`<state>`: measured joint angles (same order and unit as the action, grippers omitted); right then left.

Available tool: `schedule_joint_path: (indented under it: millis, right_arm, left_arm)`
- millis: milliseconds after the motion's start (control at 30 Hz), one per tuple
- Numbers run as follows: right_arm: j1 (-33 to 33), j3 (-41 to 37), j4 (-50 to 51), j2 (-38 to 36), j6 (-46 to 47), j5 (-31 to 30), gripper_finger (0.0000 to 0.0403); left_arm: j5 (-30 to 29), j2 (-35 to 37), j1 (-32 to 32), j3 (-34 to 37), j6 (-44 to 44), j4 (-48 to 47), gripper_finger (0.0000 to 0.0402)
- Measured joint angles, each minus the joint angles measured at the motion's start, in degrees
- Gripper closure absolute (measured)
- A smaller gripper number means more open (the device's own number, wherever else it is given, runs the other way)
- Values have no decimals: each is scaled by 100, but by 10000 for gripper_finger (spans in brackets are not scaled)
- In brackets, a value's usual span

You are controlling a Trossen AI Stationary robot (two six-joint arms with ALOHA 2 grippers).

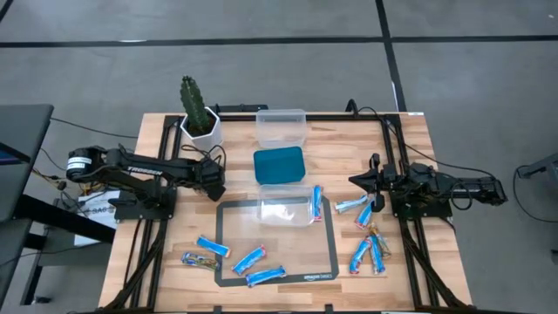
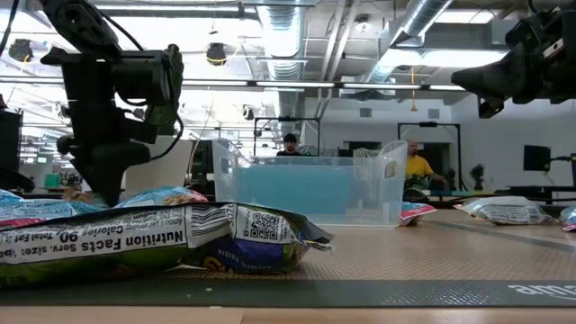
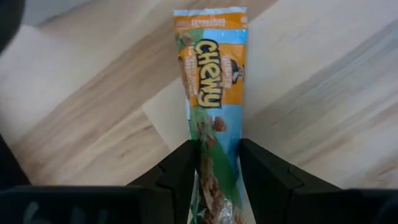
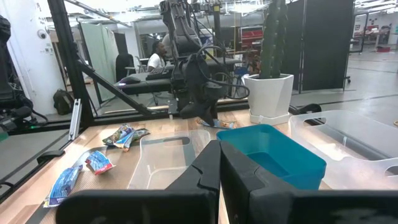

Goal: Pick and place Granola Bars by type
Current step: Put the orange granola bar into the top transparent bin

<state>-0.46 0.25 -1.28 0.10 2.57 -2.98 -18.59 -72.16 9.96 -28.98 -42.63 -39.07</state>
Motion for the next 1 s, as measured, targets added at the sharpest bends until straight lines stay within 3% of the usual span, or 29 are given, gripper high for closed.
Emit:
schedule_joint_path:
  millis: [400, 667, 1000]
  right_arm:
    - [2, -1, -1, 0, 0, 0, 403]
    - [1, 0, 0, 0, 0, 0, 403]
    - [-1, 0, -2, 0, 0, 0, 403]
  left_arm:
    - [341, -197, -17, -15, 68, 142, 286]
    - [327, -186, -68, 4, 105, 372, 346]
    - [124, 200, -176, 9, 462, 1621, 360]
